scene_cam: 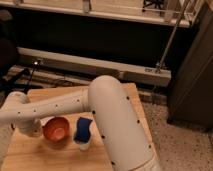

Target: Push the ceramic bowl across the table

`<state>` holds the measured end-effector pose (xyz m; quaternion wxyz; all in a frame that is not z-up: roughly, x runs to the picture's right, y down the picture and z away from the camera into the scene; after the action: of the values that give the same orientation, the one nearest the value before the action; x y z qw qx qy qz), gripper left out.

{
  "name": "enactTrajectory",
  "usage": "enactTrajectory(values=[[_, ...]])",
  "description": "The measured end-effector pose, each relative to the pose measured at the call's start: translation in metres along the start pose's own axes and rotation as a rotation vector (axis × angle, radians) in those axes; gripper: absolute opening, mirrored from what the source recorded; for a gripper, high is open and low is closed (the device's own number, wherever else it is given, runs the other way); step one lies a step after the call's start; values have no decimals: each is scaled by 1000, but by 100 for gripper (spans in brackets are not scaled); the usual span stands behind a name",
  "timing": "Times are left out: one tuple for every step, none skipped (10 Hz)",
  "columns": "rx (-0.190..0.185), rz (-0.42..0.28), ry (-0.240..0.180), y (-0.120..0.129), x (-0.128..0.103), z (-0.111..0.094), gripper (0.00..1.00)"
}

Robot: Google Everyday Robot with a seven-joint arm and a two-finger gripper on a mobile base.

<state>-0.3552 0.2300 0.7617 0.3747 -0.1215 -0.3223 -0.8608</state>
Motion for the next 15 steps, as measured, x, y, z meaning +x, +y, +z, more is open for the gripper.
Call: enactTrajectory(values=[[0, 19, -8, 8, -5, 0, 0], [-1, 48, -18, 22, -11, 0, 0], [-4, 65, -25, 31, -14, 1, 0], [-10, 89, -31, 44, -18, 2, 0], [-17, 111, -35, 56, -20, 2, 0], [-23, 125, -37, 65, -21, 2, 0], [-28, 138, -39, 74, -22, 2, 0], [-33, 159, -44, 87, -26, 3, 0], [-34, 174, -48, 94, -30, 4, 0], [-33, 199, -52, 105, -34, 7, 0], [-34, 224, -54, 116, -38, 9, 0], [-35, 246, -54, 126, -42, 10, 0], [-35, 265, -54, 134, -44, 10, 0], [-38, 296, -53, 148, -48, 11, 0], [-39, 314, -52, 156, -50, 11, 0]])
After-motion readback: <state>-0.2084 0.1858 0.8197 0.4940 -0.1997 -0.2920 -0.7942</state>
